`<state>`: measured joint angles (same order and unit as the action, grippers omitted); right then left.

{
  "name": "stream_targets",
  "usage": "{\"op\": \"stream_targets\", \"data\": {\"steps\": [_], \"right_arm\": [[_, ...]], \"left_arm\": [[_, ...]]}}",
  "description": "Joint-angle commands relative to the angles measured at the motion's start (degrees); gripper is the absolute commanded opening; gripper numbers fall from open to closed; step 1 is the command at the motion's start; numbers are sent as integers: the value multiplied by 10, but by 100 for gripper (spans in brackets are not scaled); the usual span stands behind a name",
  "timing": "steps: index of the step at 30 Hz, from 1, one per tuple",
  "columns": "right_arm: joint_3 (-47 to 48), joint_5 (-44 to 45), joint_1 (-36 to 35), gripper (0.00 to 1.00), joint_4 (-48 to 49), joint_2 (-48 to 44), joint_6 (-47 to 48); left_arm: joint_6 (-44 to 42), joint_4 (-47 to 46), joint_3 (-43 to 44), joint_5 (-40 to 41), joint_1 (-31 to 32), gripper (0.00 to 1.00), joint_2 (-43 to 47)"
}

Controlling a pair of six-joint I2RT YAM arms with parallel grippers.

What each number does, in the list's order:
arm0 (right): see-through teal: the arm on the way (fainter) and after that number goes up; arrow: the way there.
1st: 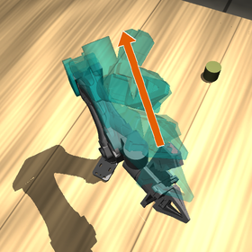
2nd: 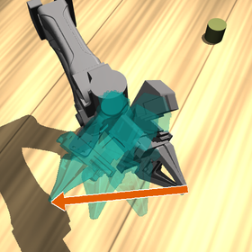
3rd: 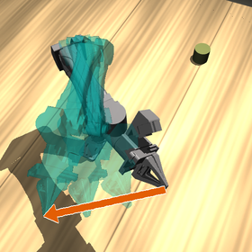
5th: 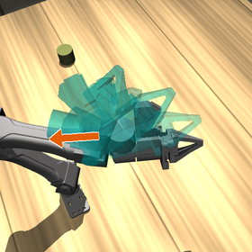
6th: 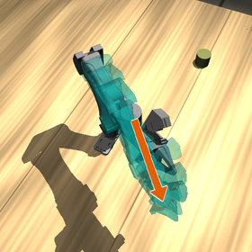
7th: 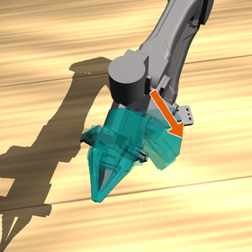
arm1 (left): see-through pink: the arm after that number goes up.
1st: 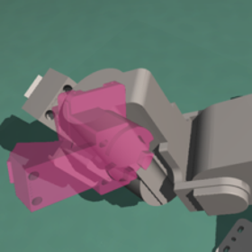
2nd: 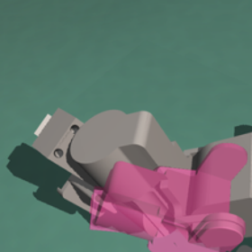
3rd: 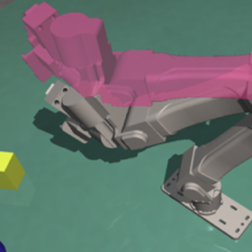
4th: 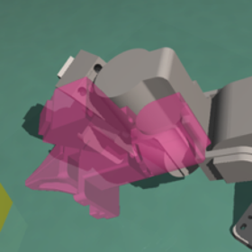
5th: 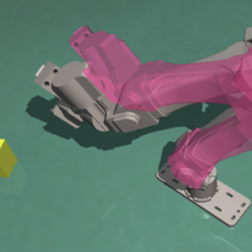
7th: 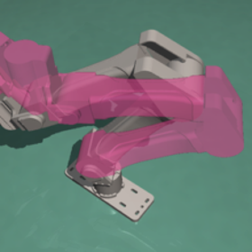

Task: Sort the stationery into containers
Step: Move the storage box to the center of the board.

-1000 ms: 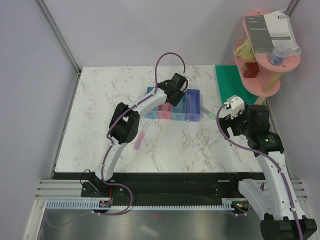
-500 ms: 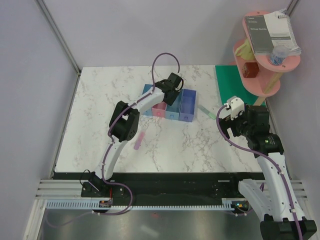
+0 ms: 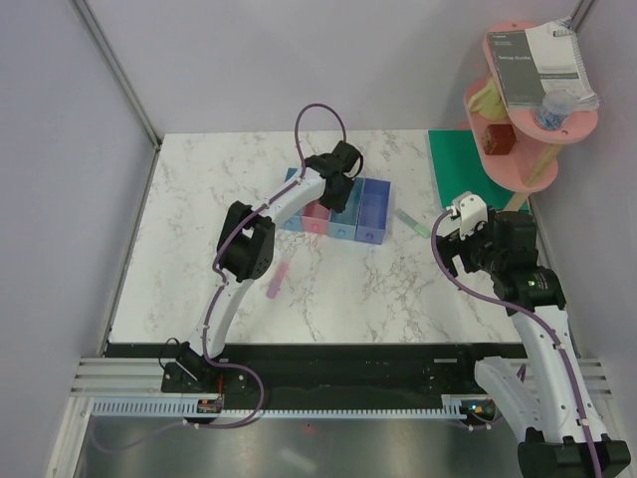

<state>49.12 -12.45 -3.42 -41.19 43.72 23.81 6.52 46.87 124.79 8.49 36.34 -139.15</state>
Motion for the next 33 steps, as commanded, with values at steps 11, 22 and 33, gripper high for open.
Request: {"op": "stream_targets", "data": {"steps": [11, 22, 33], "right_arm": [[-3, -12, 0, 98, 5, -2, -1], [4, -3, 0, 98, 1, 8, 10], [26, 10, 0, 98, -1, 49, 12]], "left_arm": [[118, 38, 12, -55, 0, 18, -11], [178, 47, 23, -82, -7, 6, -9], [251, 56, 40, -119, -19, 2, -16]]}}
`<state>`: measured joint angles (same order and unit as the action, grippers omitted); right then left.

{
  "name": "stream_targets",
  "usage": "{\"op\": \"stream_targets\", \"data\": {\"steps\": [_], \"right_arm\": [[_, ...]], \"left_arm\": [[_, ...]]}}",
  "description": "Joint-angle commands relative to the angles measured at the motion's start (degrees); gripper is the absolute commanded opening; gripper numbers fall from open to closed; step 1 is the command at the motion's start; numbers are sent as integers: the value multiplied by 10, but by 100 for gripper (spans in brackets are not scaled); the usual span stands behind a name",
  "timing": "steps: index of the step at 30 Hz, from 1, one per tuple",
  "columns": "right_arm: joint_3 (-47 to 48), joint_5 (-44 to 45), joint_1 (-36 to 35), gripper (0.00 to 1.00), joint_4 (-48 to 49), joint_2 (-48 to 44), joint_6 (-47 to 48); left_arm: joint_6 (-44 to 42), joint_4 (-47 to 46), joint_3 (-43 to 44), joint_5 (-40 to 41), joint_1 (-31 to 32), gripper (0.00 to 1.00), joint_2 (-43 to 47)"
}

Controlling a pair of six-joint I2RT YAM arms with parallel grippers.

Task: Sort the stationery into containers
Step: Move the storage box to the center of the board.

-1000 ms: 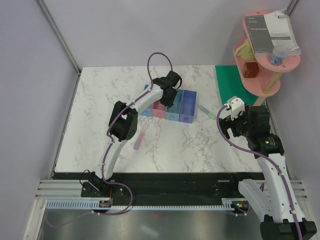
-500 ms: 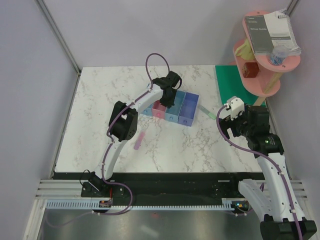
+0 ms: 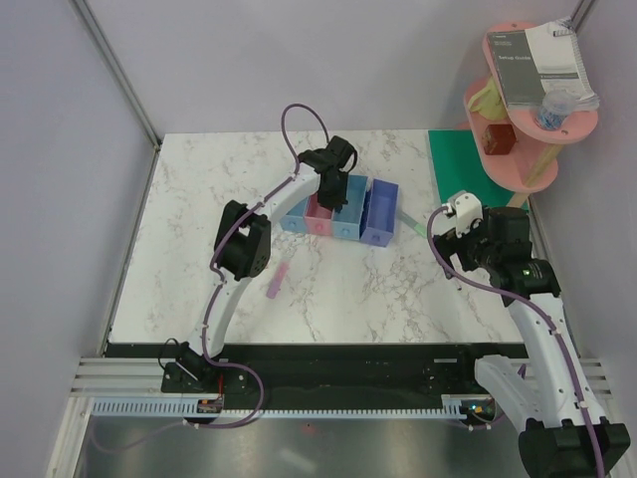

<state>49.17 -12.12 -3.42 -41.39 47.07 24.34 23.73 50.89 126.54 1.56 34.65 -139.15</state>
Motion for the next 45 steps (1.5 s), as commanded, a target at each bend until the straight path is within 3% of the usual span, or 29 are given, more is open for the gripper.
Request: {"op": "stream_targets", "data": {"steps": [1, 18, 40, 45], "right_arm": [[27, 7, 0, 98, 2, 18, 6], [29, 7, 0, 98, 3, 43, 5], [23, 8, -1, 98, 3, 49, 6], [15, 2, 0, 98, 5, 46, 3]], "left_arm": [[90, 18, 22, -44, -3, 2, -17], [156, 28, 16, 23, -25, 2, -53], [156, 17, 47, -38, -20, 3, -90], [134, 11, 35, -53, -20, 25, -81]]}}
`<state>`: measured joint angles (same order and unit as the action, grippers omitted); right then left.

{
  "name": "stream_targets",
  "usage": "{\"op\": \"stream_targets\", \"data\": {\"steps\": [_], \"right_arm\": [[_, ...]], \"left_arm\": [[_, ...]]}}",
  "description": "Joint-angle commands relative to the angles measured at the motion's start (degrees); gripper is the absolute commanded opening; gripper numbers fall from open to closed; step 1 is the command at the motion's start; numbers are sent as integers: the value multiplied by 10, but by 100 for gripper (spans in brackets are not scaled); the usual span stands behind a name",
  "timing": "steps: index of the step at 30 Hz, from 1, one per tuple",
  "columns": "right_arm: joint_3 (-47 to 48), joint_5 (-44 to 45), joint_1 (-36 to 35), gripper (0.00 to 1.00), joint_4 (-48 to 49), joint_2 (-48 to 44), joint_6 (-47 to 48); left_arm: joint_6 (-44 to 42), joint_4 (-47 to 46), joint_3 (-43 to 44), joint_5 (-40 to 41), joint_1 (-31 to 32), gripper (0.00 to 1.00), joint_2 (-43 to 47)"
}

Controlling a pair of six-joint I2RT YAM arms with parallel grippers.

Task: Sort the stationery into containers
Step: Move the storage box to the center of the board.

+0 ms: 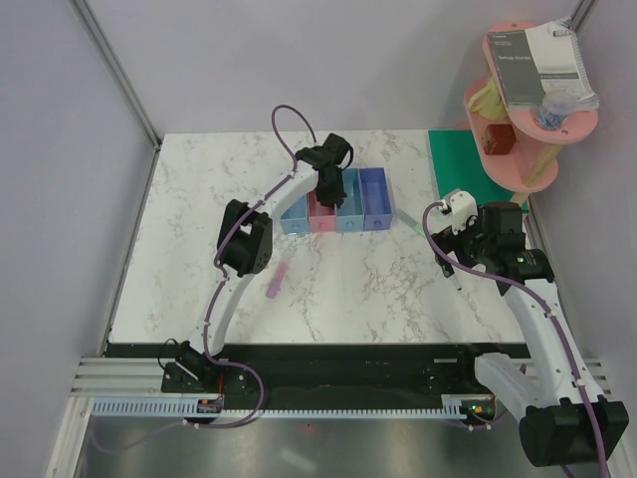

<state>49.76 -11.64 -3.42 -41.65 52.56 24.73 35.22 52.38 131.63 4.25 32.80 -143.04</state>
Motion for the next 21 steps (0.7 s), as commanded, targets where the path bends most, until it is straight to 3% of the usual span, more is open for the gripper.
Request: {"op": "stream_targets", "data": {"steps": [1, 2, 5, 21], "right_arm": [[7, -7, -1, 98, 10, -9, -2], [6, -8, 0, 98, 10, -9, -3], [7, -13, -1, 98, 11, -3, -3], [-5, -37, -1, 98, 34, 33, 29]], "left_arm": [[12, -6, -23, -82, -3, 31, -36], [9, -10, -26, -91, -4, 44, -31], [2, -15, -42, -97, -5, 55, -15], [-72, -30, -100, -59, -8, 57, 119]]}}
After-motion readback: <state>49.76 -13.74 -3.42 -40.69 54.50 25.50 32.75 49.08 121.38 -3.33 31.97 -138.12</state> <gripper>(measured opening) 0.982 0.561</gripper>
